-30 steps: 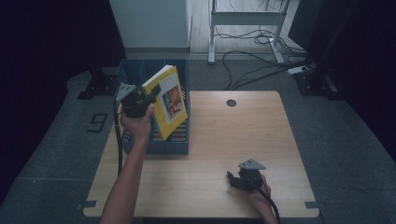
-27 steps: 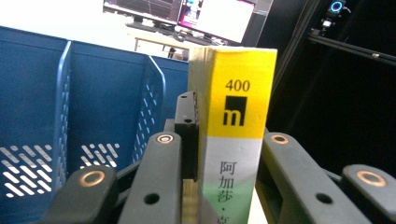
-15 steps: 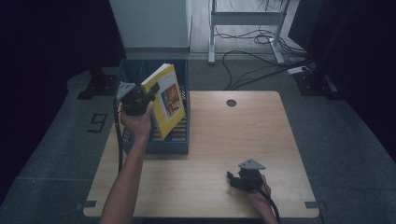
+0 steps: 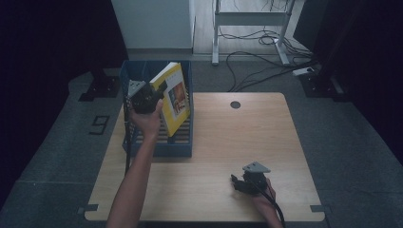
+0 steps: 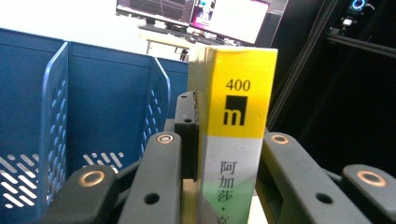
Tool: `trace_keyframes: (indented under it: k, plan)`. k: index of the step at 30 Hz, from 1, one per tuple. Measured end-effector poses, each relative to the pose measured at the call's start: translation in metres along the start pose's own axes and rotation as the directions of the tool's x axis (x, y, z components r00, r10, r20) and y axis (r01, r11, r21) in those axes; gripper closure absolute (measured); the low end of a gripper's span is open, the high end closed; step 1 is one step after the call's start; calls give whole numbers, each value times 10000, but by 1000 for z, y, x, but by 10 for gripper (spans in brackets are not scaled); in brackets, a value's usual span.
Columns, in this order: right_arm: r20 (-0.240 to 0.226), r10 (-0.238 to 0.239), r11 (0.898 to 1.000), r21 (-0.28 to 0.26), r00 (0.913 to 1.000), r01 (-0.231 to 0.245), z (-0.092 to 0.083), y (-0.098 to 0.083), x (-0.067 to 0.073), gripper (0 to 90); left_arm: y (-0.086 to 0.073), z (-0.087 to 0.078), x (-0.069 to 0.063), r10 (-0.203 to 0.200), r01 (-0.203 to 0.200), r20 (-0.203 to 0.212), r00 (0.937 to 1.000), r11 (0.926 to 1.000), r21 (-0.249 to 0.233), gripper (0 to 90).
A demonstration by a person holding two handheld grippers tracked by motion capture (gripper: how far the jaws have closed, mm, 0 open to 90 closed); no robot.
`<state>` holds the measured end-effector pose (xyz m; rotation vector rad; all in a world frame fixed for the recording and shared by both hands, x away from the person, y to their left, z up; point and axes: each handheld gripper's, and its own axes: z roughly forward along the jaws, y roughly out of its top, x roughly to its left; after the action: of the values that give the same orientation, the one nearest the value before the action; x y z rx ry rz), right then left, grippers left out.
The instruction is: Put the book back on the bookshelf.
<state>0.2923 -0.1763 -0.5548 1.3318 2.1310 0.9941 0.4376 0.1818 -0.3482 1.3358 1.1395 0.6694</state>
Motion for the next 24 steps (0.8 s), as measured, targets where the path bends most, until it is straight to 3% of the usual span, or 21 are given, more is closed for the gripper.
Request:
trace_keyframes:
  k: [24]
  plan:
    - [-9, -7, 10000, 11, 10000, 7, 0, 0, 0, 288, -11, 21, 1, 174, -172, -284, 9994, 9998, 79, 757]
